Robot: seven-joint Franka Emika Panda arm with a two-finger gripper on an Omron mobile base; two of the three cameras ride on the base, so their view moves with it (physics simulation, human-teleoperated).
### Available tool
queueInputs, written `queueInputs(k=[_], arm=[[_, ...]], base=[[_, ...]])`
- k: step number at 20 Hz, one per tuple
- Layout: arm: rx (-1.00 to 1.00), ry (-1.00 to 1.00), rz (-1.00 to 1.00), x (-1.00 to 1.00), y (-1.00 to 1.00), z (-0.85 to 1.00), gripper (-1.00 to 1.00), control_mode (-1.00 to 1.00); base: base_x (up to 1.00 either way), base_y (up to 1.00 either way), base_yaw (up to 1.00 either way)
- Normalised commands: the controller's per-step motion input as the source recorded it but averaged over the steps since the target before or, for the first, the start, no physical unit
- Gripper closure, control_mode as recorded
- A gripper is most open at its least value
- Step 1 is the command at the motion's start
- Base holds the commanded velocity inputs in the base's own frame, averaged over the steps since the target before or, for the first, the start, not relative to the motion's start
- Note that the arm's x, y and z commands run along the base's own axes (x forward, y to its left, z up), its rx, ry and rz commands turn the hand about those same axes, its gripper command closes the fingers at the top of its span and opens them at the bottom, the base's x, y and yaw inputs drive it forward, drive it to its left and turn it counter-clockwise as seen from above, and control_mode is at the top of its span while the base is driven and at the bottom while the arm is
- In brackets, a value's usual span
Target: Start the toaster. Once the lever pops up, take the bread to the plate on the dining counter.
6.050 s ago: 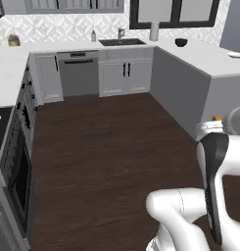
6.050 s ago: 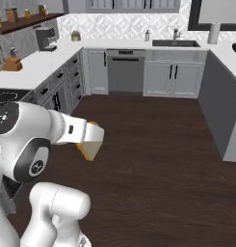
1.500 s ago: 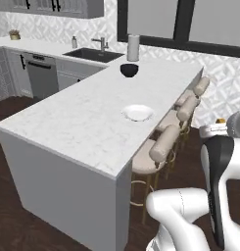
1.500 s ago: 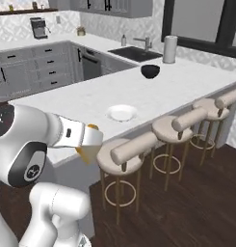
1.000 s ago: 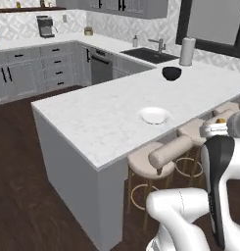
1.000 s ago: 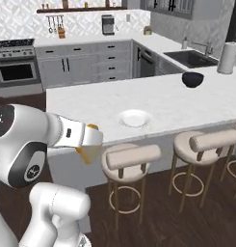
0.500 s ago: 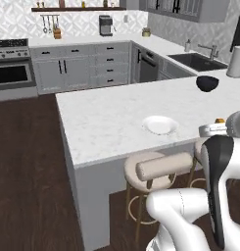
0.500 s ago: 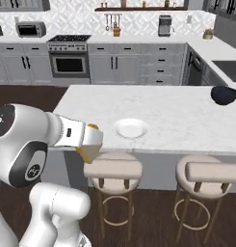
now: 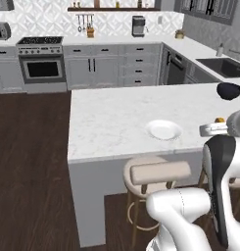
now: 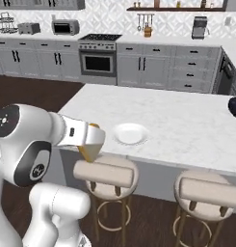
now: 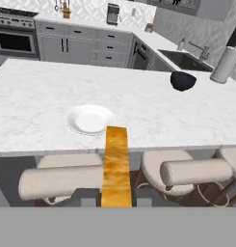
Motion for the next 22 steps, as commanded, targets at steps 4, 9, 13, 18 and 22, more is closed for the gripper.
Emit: queueInputs(k=[4,9,13,18,22], arm=[[0.0,0.0,0.0,0.0,0.0,0.0,1.0,1.0],[0.0,0.0,0.0,0.0,0.0,0.0,1.0,1.0],[0.0,0.0,0.0,0.0,0.0,0.0,1.0,1.0],[0.0,0.03,0.01,0.14,-0.12,-0.01,1.0,-1.0],[0.11,0.15,0.02,0.78,-0.27,-0.39,1.0,-1.0]], base=[[0.6,-0.3,0.25],[0.59,-0.42,0.24],[0.31,-0.44,0.18],[0.0,0.0,0.0],[0.0,0.0,0.0]])
